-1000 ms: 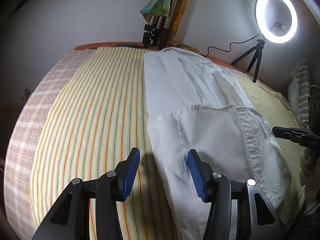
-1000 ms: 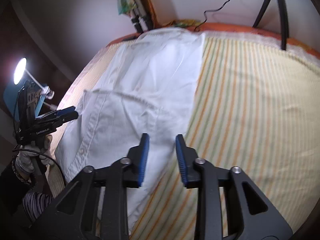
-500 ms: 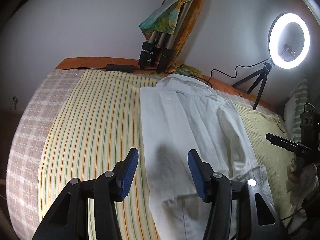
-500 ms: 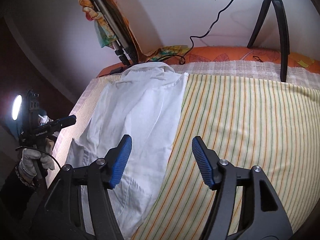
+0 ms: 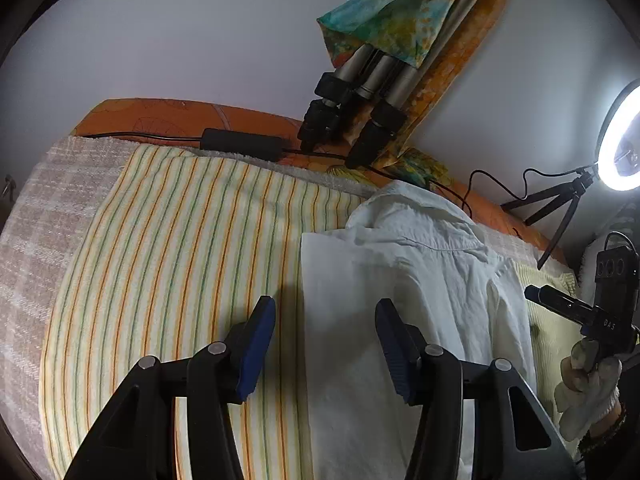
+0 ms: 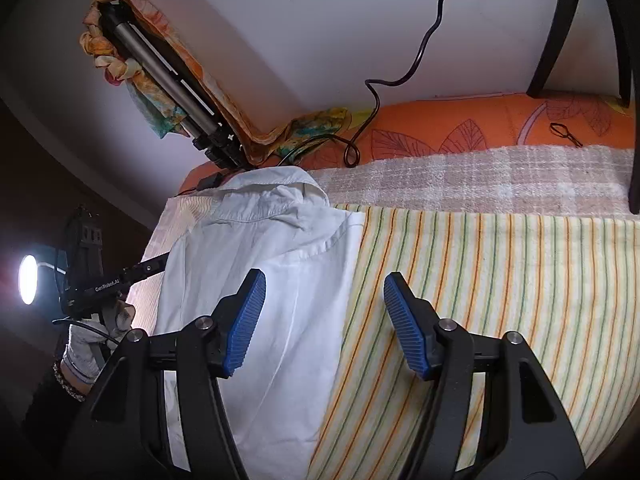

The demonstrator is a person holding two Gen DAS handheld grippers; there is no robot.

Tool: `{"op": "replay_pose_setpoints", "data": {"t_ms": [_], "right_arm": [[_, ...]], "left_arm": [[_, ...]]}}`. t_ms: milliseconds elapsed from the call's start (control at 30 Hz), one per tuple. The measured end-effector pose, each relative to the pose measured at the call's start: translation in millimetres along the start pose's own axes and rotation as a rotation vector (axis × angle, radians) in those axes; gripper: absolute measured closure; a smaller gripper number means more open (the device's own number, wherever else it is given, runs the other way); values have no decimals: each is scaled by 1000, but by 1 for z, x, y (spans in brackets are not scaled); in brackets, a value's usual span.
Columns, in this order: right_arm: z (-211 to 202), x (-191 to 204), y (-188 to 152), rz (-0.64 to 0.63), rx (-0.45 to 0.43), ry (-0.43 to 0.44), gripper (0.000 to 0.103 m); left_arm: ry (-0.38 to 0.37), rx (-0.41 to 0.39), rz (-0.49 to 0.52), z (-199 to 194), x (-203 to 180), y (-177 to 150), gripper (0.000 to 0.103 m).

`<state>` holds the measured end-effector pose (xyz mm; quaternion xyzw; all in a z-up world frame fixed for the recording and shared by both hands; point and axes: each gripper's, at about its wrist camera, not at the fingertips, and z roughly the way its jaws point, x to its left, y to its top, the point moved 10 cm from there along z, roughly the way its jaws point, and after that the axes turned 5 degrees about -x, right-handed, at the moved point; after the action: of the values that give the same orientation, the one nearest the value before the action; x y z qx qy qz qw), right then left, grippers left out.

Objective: Fold small clothes
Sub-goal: 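Move both open tools along the folded shirt to its collar, then grasp the collar with both tools and lift the folded shirt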

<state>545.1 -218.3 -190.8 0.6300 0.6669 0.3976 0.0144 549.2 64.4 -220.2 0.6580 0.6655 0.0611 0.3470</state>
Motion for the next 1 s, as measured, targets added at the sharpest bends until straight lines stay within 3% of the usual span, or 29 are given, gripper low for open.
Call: {"op": "replay_pose_setpoints", "data": {"t_ms": [133, 167, 200, 233, 267, 300, 333, 367, 633, 1000], "right_arm": [[20, 0, 5, -5, 13, 4, 40], [24, 1, 5, -11, 18, 5, 41], [26, 2, 4, -18, 20, 6, 43], [28, 4, 5, -29, 17, 2, 47], [30, 5, 5, -39, 17, -3, 59], [31, 6, 5, -37, 24, 3, 68], [33, 7, 4, -31, 34, 12, 86], [34, 6, 4, -26, 38, 10, 92], [11, 17, 16, -49, -31, 29, 99], [-64, 63, 25, -120, -126, 74, 100]], "left_arm": [[3, -17, 35, 12, -5, 7, 55], [10, -20, 51, 14, -6, 9, 61], [19, -22, 65, 15, -7, 10, 73], [21, -20, 69, 17, -7, 10, 76], [18, -22, 68, 18, -8, 10, 82], [9, -20, 65, 19, -8, 10, 95], [6, -19, 63, 20, -8, 11, 97], [6, -25, 63, 20, -9, 12, 99], [-35, -83, 36, -4, -17, 22, 103], [-84, -182, 58, -81, -50, 26, 103]]}}
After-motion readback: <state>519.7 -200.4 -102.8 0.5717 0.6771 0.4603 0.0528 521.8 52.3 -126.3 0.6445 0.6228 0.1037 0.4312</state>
